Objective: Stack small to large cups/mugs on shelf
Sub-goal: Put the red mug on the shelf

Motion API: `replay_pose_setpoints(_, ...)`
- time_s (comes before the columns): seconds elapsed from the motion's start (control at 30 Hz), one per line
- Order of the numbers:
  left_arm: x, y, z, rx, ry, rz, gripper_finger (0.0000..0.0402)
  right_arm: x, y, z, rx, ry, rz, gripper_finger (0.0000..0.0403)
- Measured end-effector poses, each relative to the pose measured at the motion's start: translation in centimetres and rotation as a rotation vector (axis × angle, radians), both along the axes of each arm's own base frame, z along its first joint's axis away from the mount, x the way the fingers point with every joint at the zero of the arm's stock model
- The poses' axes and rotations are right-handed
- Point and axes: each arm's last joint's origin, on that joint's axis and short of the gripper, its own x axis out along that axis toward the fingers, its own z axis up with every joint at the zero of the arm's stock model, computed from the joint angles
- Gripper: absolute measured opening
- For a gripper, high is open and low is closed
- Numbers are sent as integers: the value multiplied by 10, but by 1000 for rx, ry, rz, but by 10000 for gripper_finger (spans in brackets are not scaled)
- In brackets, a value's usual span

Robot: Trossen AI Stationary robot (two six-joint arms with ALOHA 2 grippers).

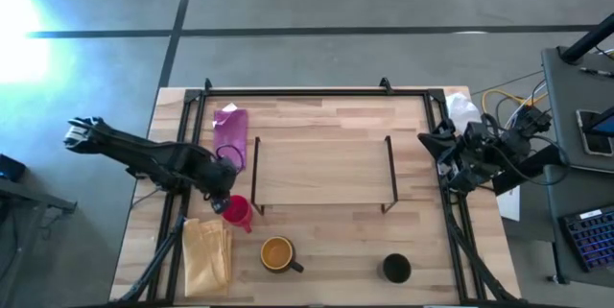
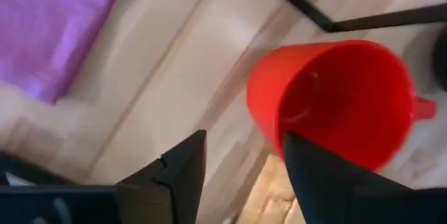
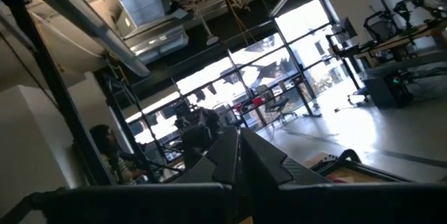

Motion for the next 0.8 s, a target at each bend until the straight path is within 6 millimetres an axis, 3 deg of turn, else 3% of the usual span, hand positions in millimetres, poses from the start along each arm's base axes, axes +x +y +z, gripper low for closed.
replay_pose_setpoints(0.27, 16, -7, 4, -17, -16, 7, 179, -2, -7, -3, 165, 48, -205, 9)
replay_pose_setpoints(0.8, 35, -15, -20, -6, 107, -42, 177, -2, -6, -3, 178, 46, -205, 9)
